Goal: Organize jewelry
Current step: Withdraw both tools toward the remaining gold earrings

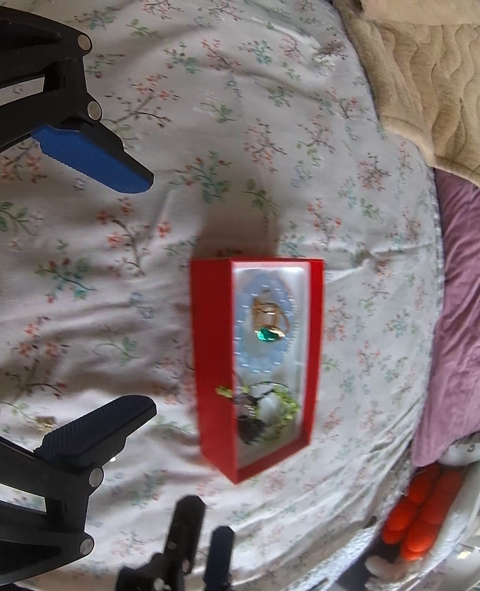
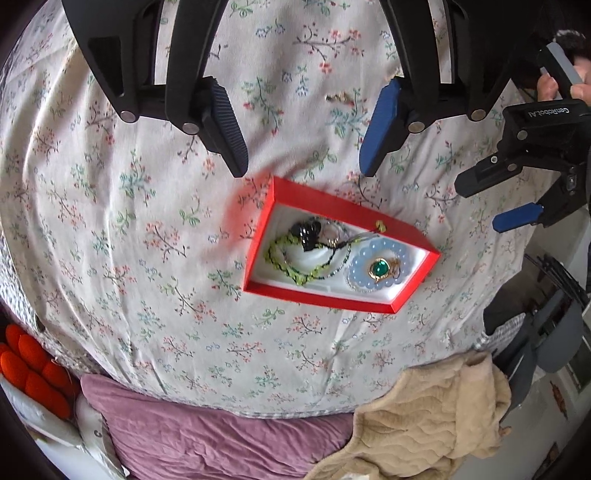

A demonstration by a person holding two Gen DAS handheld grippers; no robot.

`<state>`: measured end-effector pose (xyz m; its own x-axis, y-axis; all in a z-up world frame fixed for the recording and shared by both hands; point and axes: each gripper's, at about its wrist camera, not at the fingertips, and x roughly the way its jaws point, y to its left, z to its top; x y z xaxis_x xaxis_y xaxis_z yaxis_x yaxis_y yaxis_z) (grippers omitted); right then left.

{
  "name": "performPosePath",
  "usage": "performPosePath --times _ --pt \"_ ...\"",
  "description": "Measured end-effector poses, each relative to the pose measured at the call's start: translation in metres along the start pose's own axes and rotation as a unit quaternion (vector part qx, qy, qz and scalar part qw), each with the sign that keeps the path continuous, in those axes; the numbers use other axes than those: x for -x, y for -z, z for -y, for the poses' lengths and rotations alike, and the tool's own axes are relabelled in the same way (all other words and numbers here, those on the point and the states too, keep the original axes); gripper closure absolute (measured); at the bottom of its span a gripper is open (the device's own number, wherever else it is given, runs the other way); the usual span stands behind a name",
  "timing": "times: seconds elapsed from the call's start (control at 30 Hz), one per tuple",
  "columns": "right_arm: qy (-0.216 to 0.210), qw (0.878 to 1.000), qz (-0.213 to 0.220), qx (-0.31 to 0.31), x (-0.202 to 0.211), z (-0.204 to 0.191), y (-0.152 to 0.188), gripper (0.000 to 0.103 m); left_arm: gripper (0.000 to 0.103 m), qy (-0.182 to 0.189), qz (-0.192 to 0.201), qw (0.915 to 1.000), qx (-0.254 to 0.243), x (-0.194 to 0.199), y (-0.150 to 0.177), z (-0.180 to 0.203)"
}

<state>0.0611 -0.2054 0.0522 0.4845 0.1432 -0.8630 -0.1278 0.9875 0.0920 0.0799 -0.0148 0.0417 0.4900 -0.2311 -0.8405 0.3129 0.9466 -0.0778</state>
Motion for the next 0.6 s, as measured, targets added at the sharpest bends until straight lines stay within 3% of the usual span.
performPosePath --times 0.23,0.6 --pt "0.019 0.999 -0.034 -0.005 -0.007 0.007 0.015 0.034 0.009 -0.005 -0.042 0.9990 -0.015 -0.008 0.021 0.002" --pt "0.035 0.996 -0.083 -0.001 -0.022 0.017 0.046 0.034 0.009 0.036 -0.073 0.9952 -0.053 -0.011 0.056 0.021"
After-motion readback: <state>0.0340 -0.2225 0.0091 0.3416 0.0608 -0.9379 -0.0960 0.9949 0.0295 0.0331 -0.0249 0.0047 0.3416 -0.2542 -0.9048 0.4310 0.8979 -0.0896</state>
